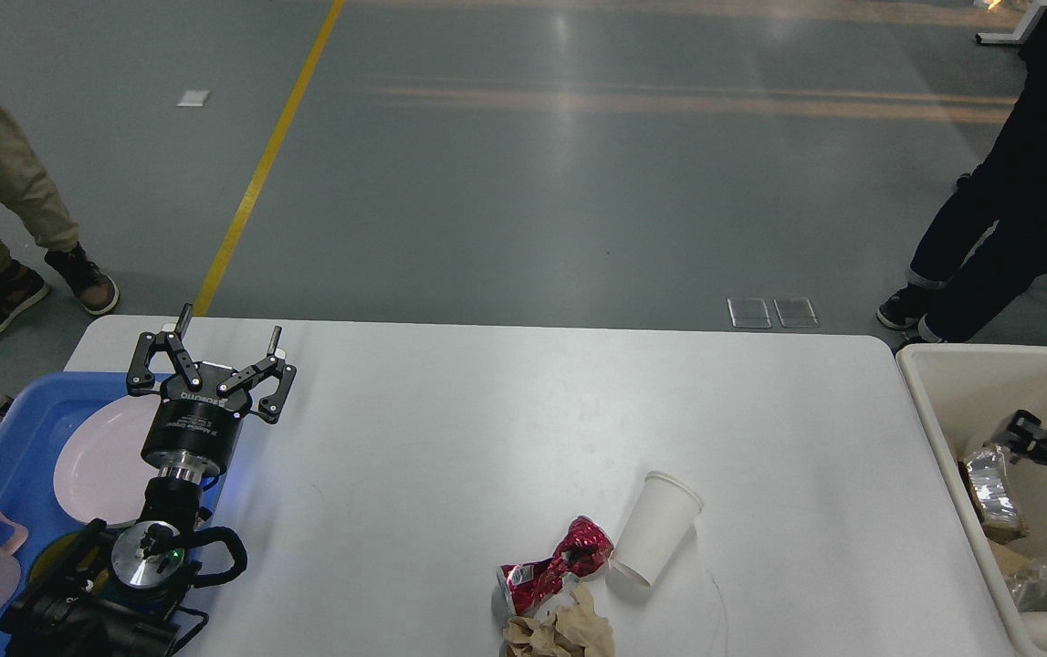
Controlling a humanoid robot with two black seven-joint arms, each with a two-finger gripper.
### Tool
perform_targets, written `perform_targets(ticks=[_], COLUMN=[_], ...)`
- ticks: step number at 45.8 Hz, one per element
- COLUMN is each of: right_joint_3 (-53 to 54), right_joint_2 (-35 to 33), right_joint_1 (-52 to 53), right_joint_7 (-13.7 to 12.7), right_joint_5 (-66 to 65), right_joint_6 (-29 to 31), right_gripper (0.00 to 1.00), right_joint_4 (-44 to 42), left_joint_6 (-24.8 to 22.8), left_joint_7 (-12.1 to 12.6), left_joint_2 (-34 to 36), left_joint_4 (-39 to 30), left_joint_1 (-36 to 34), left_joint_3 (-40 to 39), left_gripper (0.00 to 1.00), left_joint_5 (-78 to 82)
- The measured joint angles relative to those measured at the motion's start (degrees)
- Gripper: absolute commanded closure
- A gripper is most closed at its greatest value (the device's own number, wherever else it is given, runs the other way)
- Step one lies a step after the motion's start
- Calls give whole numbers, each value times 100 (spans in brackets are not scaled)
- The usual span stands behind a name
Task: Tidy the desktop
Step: 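Raise the right gripper out of the bin, then move the right gripper over the second white paper cup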
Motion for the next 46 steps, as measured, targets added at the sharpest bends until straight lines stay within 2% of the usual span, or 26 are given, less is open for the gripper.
perform_targets(ticks=[4, 11, 16, 26, 33, 38, 46], right_joint_3=[-249, -500, -534, -531, -521, -506, -404], right_joint_2=[146, 650, 891, 1295, 1567, 1718, 1847], right_joint_1=[860, 2206, 3080, 4761, 5697, 6105, 6144], right_joint_7=[-1, -87, -110, -115, -114, -104, -81], right_joint_5=[9, 43, 53, 80, 297, 631, 835], right_joint_6=[545, 1831, 2272, 2308, 2132, 1947, 1874], right_gripper=[0, 0, 0, 4, 4, 5, 5], right_joint_4=[542, 1239, 1854, 3642, 4465, 4862, 4975], left_joint_6=[0, 0, 0, 0, 0, 0, 0], left_joint_7=[0, 0, 0, 0, 0, 0, 0], left_joint_2=[0, 0, 0, 0, 0, 0, 0], left_joint_4=[0, 0, 0, 1, 5, 8, 8], left_joint_1=[0, -1, -1, 0, 6, 7, 5], left_joint_3=[0, 0, 0, 0, 0, 0, 0], left_gripper=[4, 4, 4, 4, 4, 4, 4], left_joint_5=[1, 2, 1, 1, 1, 0, 1])
